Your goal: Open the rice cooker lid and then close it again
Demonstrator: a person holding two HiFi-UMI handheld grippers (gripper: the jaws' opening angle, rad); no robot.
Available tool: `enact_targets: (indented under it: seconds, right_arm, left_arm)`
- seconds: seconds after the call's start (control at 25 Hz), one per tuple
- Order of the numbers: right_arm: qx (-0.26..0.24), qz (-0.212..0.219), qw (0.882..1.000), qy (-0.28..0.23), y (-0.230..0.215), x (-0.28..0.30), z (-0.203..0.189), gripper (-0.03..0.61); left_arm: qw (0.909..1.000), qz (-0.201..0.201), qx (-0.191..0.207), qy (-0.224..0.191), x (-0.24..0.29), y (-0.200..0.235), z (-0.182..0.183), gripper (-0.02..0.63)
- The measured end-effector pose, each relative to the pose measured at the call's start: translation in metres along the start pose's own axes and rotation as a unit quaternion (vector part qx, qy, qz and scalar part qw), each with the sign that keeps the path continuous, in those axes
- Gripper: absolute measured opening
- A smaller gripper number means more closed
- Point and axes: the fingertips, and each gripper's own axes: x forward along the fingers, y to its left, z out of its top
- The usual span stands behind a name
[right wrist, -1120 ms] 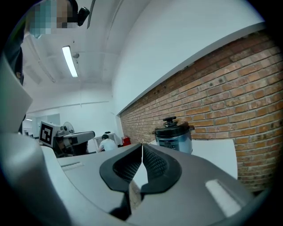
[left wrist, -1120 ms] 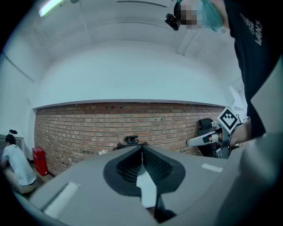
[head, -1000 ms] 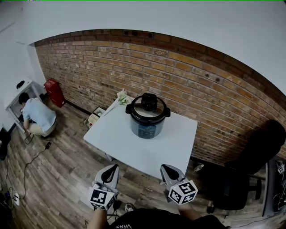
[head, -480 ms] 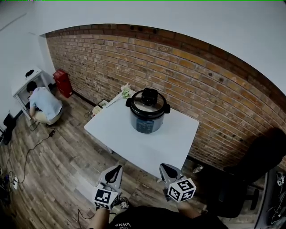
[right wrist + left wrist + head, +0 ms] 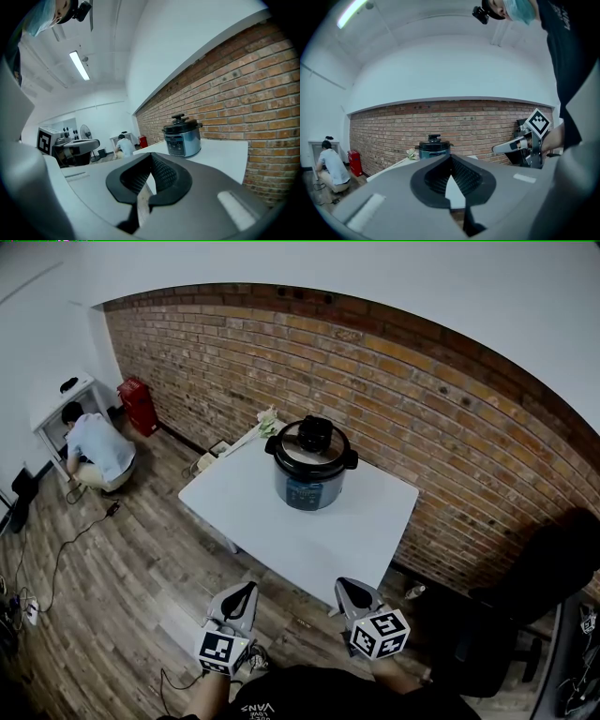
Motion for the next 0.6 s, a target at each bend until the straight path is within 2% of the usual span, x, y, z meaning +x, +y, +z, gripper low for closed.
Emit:
enact_targets:
  seconds: [0.6]
  right_arm:
    - [0.008, 0.000, 1.000, -0.003, 0.007, 0.012, 0.001, 0.005]
  left_arm:
    - [0.9999, -0.014, 0.002, 0.001, 0.004, 0.009, -0.001, 0.002]
